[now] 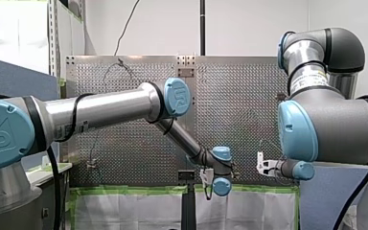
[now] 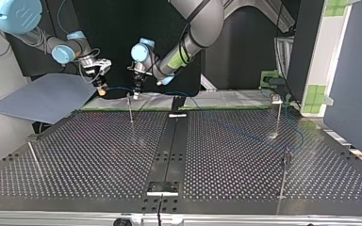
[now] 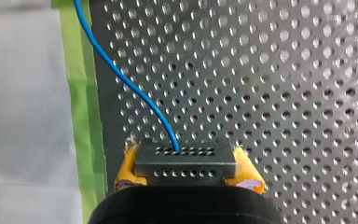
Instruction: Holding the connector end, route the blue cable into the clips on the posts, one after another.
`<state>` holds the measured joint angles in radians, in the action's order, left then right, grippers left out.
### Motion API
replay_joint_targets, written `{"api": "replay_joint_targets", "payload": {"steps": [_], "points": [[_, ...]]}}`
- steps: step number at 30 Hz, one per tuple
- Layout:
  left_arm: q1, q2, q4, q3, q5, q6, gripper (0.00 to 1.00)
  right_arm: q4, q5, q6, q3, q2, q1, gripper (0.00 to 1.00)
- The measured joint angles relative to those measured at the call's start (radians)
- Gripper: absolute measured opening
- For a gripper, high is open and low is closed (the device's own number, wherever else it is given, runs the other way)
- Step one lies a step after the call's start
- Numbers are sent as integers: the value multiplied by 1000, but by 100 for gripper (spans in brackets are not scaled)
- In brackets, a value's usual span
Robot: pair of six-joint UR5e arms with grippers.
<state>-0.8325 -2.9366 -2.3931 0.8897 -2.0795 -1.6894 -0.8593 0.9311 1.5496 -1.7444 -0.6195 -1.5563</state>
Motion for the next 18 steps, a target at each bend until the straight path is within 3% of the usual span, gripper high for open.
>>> {"api": "replay_joint_targets", "payload": {"steps": [4,7,13,18], "points": [[4,0,-14,0,-7,0,0,29,-35,-24,0,-12,-2,0],[7,0,-24,0,-10,0,0,42,-44,-30,1,-28,-2,0],[10,0,-34,0,-7,1,0,62,-44,-29,1,-75,-2,0],[12,0,-36,0,1,-2,0,67,-20,-20,1,-91,-1,0]]}}
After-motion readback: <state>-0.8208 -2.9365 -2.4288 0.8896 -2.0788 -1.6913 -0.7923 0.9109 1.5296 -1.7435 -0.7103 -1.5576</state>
